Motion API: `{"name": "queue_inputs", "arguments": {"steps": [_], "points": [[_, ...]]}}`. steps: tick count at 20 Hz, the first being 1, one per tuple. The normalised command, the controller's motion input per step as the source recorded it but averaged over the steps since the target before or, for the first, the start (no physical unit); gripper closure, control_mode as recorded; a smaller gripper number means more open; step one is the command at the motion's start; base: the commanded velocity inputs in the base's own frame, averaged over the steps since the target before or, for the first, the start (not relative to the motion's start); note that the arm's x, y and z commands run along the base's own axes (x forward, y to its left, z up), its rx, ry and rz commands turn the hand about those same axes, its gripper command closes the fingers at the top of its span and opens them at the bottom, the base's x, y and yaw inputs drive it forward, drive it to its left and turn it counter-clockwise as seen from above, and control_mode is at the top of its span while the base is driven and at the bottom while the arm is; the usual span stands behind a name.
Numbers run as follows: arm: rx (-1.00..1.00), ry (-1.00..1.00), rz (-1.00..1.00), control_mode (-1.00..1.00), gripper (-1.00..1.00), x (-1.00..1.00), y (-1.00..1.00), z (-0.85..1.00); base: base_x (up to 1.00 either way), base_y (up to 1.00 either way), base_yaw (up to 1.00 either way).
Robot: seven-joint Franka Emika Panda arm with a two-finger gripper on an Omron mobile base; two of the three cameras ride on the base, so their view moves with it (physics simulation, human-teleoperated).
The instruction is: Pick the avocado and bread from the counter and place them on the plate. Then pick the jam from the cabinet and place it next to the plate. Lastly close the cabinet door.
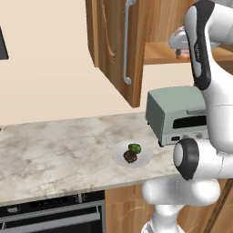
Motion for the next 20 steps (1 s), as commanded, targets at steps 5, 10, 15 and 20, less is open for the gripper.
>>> {"name": "queue_inputs", "arguments": {"steps": [5, 10, 15, 20], "points": [[0.01, 0.00, 0.01, -1.00, 1.00, -0.96, 0.00, -0.33, 0.00, 0.00, 0.00], [0.05, 0.12, 0.02, -1.00, 1.00, -0.58, 0.00, -0.39, 0.00, 0.00, 0.00], [0.09, 0.13, 0.05, -1.00, 1.00, -0.26, 0.00, -0.45, 0.00, 0.00, 0.00], [0.10, 0.06, 0.12, -1.00, 1.00, -0.01, -0.05, -0.54, 0.00, 0.00, 0.00]]}}
